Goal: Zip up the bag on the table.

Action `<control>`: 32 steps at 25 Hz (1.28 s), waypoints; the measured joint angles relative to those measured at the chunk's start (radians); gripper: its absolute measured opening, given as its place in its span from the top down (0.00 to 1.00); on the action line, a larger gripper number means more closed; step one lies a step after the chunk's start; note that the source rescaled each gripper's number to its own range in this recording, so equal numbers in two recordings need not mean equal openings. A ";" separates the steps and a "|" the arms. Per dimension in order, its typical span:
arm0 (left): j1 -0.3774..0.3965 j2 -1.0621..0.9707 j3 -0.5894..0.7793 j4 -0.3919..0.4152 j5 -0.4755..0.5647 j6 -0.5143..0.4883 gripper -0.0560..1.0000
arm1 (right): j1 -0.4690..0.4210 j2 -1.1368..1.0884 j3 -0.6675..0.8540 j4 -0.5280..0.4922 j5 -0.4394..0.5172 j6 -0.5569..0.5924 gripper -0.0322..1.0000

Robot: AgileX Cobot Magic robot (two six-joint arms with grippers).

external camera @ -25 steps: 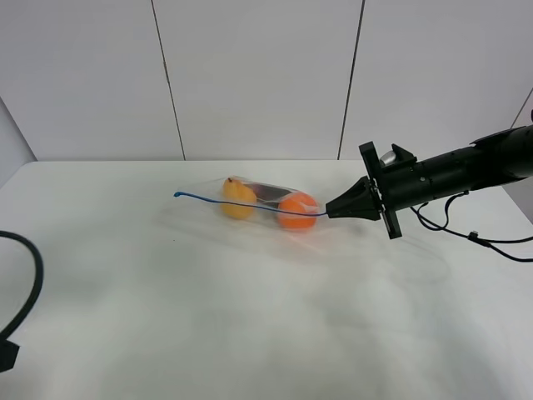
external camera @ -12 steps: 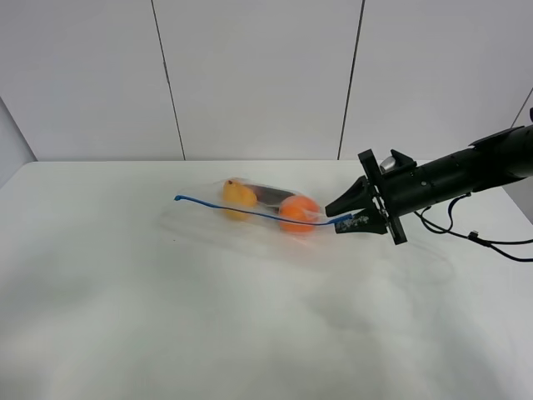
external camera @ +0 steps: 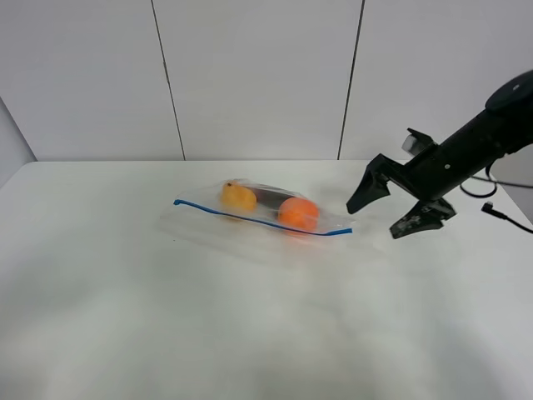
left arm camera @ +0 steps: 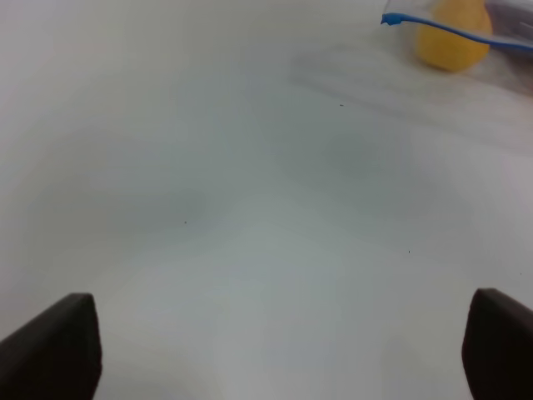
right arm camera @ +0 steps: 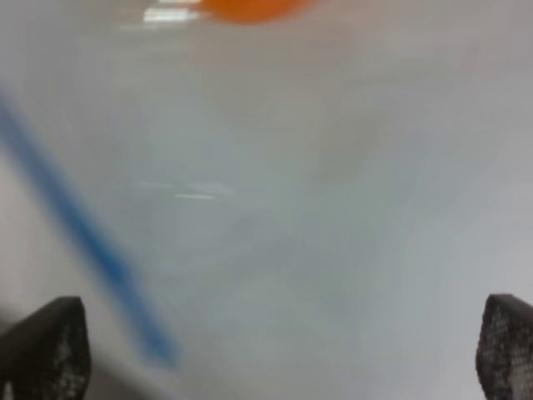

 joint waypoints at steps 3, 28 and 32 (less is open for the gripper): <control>0.000 0.000 0.000 0.000 0.000 0.000 0.00 | 0.020 -0.032 -0.081 -0.312 0.010 0.154 0.00; 0.000 0.000 0.001 0.000 0.000 0.001 0.00 | 0.029 -0.621 0.318 -0.592 0.106 0.264 0.00; 0.000 0.000 0.001 0.000 0.000 0.001 0.00 | 0.029 -0.850 0.485 -0.592 0.046 0.263 0.00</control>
